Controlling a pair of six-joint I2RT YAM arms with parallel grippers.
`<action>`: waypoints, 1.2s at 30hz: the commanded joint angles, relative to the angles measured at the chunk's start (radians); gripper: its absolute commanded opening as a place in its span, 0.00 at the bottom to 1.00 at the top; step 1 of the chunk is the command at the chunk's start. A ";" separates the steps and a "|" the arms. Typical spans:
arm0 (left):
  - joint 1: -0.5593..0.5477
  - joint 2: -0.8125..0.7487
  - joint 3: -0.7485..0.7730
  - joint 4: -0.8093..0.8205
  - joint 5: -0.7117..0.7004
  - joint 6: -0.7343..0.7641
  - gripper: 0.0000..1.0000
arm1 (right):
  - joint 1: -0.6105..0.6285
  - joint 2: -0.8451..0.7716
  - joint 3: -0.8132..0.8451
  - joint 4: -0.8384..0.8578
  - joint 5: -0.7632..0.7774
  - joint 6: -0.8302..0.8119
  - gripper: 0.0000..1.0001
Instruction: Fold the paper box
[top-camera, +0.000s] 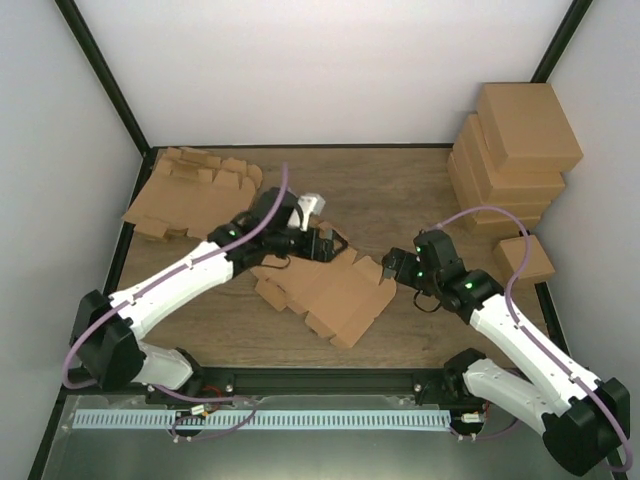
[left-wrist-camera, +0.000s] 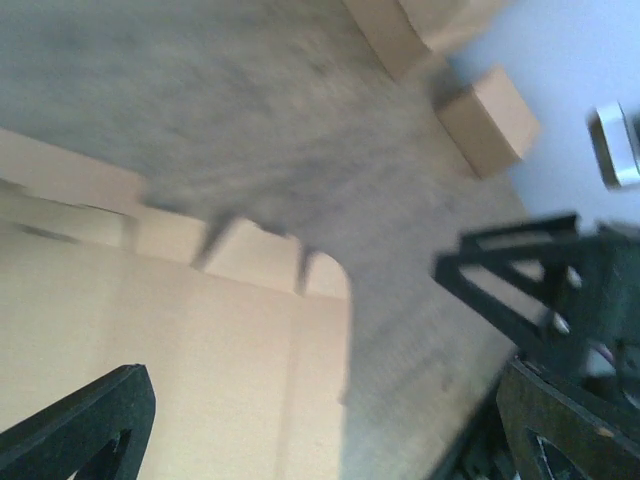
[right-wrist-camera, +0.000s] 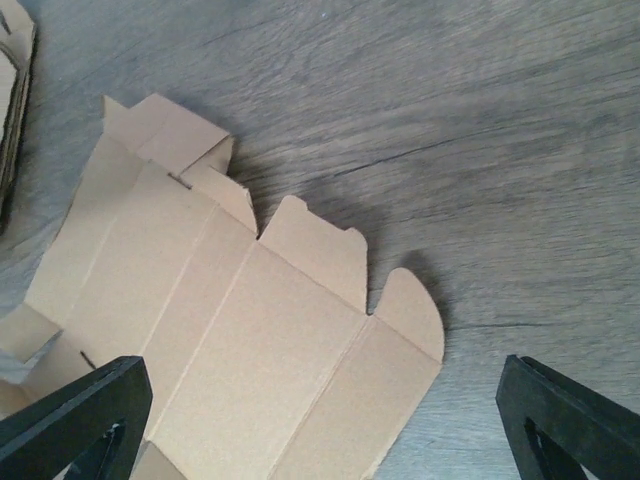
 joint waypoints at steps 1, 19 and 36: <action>0.128 -0.005 0.100 -0.192 -0.208 0.092 0.94 | 0.006 0.023 0.000 0.027 -0.094 0.012 0.97; 0.476 0.263 -0.043 -0.028 -0.091 0.166 0.84 | 0.006 0.243 -0.252 0.586 -0.768 0.026 0.03; 0.518 0.435 -0.041 -0.029 0.099 0.224 0.74 | 0.006 0.539 -0.244 0.666 -0.727 -0.052 0.01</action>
